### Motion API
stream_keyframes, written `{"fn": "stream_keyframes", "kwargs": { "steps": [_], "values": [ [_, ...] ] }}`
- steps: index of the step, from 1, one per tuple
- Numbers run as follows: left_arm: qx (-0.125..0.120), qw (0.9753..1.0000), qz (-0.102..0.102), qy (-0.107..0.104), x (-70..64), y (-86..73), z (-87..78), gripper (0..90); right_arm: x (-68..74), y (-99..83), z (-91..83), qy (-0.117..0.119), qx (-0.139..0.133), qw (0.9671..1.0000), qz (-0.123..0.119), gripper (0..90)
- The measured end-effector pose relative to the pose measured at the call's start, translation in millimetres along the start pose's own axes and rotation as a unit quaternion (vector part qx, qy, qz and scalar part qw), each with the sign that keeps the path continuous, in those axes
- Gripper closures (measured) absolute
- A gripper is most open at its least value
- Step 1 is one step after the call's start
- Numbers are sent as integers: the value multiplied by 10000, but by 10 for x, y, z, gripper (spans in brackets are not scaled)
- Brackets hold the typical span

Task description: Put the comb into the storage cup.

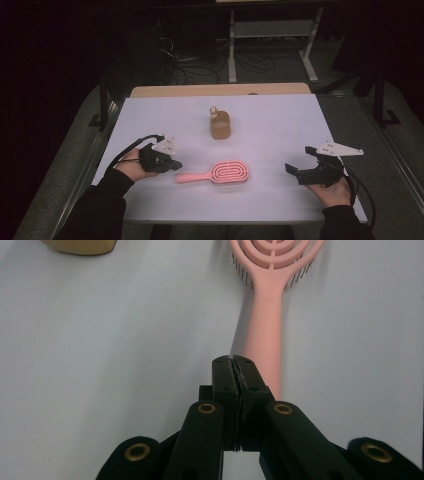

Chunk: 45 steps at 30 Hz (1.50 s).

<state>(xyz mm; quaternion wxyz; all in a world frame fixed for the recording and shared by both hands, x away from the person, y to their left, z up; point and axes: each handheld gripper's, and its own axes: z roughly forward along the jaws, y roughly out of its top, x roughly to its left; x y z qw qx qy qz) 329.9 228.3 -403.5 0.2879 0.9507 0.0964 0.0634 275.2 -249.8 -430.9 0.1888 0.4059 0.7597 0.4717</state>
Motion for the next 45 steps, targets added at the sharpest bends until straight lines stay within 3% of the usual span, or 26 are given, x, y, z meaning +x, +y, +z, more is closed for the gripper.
{"fn": "stream_keyframes", "kwargs": {
  "steps": [6,11,13,18,22,31,40,45],
  "values": [
    [-42,10000,82,23,-8,77,18,834,-1,0,1,-1,-3,10000,-1,0],
    [-132,9998,81,-94,-5,157,20,750,0,0,3,1,1,10000,-5,0],
    [-173,9998,65,-25,-20,204,14,712,-1,1,2,2,-2,10000,-5,0],
    [-215,9996,144,-98,-56,309,23,643,-2,0,0,4,-6,10000,-1,0],
    [-229,9994,97,-241,-57,357,61,592,-1,0,-1,15,-5,10000,-2,0],
    [-159,9990,178,-380,-66,429,161,402,-6,0,-2,23,-10,10000,2,0],
    [-194,9976,41,-665,-95,473,293,185,-8,0,-3,31,-15,10000,2,0],
    [-158,9976,36,-673,-117,492,378,78,-8,1,-5,32,-16,10000,0,0]
  ]
}}
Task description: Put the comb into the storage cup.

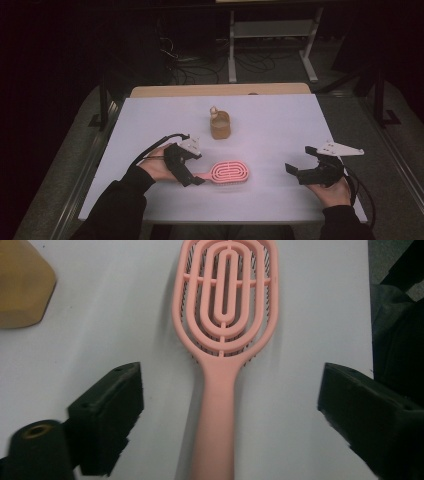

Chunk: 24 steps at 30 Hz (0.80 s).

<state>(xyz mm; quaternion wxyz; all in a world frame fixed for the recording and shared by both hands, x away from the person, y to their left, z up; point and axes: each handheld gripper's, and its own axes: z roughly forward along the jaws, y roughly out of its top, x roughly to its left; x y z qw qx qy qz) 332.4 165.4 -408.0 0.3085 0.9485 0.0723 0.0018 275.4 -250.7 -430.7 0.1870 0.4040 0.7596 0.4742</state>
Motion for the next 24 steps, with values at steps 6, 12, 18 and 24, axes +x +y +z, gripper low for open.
{"fn": "stream_keyframes", "kwargs": {
  "steps": [6,12,18,24],
  "values": [
    [156,9998,87,9,-21,15,119,33,-2,1,-2,6,-7,10000,4,0],
    [295,9994,165,-58,-26,30,224,33,-2,1,-1,11,-2,10000,1,0],
    [363,9992,133,-120,-2,13,306,38,-3,0,-1,14,-1,10000,-5,0],
    [444,9989,102,-146,32,-12,374,66,-4,0,-1,20,0,10000,-8,0]
  ]
}}
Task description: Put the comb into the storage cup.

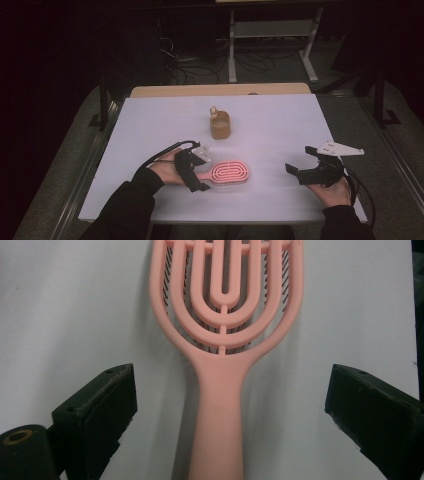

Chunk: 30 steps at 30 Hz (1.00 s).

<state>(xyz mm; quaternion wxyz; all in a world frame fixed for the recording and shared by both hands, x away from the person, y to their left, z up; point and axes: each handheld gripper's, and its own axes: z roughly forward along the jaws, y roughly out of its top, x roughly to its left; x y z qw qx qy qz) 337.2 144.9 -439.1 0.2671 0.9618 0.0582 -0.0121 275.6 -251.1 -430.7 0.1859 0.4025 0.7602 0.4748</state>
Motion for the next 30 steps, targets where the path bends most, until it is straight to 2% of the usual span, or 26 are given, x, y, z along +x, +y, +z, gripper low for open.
{"fn": "stream_keyframes", "kwargs": {
  "steps": [11,21,24,30],
  "values": [
    [41,9998,-48,-162,56,-25,65,199,-1,-1,1,2,7,10000,4,0],
    [62,9998,4,-208,66,-37,80,332,-1,-1,3,1,14,10000,1,0],
    [118,9998,49,-159,57,-34,97,448,0,-1,2,0,8,10000,-7,0],
    [159,9998,114,-63,34,-22,122,570,0,-1,4,-1,18,10000,-5,0]
  ]
}}
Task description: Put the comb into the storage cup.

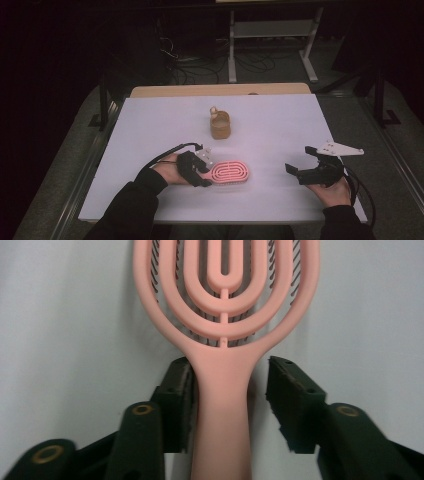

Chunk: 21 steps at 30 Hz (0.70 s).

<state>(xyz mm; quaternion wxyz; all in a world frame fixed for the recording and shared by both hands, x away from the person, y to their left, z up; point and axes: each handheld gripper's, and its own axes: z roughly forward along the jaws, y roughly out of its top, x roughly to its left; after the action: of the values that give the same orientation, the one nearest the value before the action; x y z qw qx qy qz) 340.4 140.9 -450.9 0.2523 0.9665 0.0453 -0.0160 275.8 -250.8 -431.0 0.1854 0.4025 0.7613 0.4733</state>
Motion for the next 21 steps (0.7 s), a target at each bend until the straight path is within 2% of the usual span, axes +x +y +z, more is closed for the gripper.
{"fn": "stream_keyframes", "kwargs": {
  "steps": [5,21],
  "values": [
    [3,9999,67,89,1,-3,-4,649,-2,0,-1,-3,-4,10000,1,0],
    [71,9996,222,164,-12,-10,-19,688,-1,-1,2,-2,7,10000,4,0]
  ]
}}
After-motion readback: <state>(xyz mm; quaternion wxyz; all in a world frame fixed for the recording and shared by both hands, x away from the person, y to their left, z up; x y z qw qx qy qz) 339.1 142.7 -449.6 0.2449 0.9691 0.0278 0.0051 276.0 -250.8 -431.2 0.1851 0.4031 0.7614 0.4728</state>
